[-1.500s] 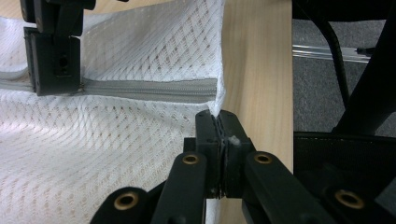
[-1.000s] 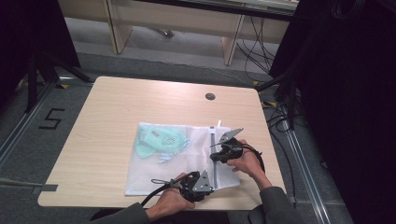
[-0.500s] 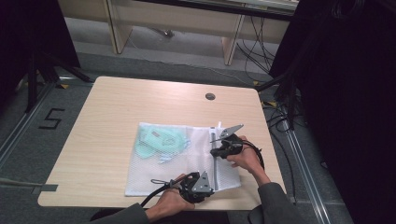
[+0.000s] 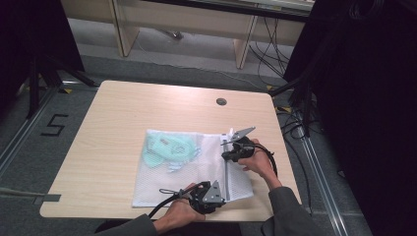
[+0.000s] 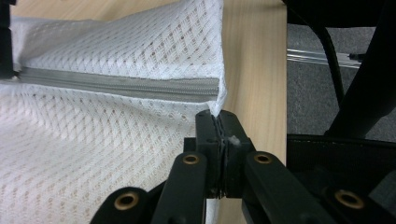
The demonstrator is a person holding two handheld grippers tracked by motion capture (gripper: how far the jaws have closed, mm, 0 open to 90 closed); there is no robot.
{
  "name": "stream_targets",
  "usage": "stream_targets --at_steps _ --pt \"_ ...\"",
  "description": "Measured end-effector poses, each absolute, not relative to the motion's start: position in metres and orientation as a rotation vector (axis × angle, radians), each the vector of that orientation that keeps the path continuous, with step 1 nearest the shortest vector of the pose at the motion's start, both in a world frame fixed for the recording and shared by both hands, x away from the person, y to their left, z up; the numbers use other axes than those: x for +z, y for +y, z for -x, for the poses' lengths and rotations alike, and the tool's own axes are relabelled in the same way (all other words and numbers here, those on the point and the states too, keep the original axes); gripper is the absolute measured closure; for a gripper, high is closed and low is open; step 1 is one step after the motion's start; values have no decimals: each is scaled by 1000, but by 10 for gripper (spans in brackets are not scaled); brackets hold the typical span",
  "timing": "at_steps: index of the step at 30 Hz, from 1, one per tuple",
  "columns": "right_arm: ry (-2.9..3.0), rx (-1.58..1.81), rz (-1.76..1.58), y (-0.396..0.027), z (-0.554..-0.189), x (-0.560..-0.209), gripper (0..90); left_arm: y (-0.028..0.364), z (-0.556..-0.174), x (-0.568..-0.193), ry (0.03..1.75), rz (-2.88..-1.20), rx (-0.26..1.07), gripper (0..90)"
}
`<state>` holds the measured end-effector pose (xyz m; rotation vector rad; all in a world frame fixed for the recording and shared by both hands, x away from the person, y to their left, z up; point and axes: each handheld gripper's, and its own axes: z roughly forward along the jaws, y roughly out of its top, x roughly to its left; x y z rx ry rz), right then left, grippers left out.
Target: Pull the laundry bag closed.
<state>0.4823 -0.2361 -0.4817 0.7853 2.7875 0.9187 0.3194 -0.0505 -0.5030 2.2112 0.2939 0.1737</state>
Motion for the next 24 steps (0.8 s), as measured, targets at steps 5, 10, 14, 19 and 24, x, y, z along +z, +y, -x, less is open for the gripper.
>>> stream_targets --at_steps 5,10,14,19,24 --pt "2776 916 -790 -238 -490 -483 870 -51 -319 -504 290 -2214 165 884" --pt "2767 916 -770 -237 -499 -484 870 -49 -320 -502 285 -2215 176 884" --pt "2775 913 -784 -236 -502 -484 870 -51 -319 -503 285 -2213 167 884" --pt "2752 923 -828 -237 -507 -485 870 -50 -320 -501 282 -2218 168 883" --pt "2739 945 -850 -239 -511 -487 870 -51 -319 -502 278 -2217 169 884"
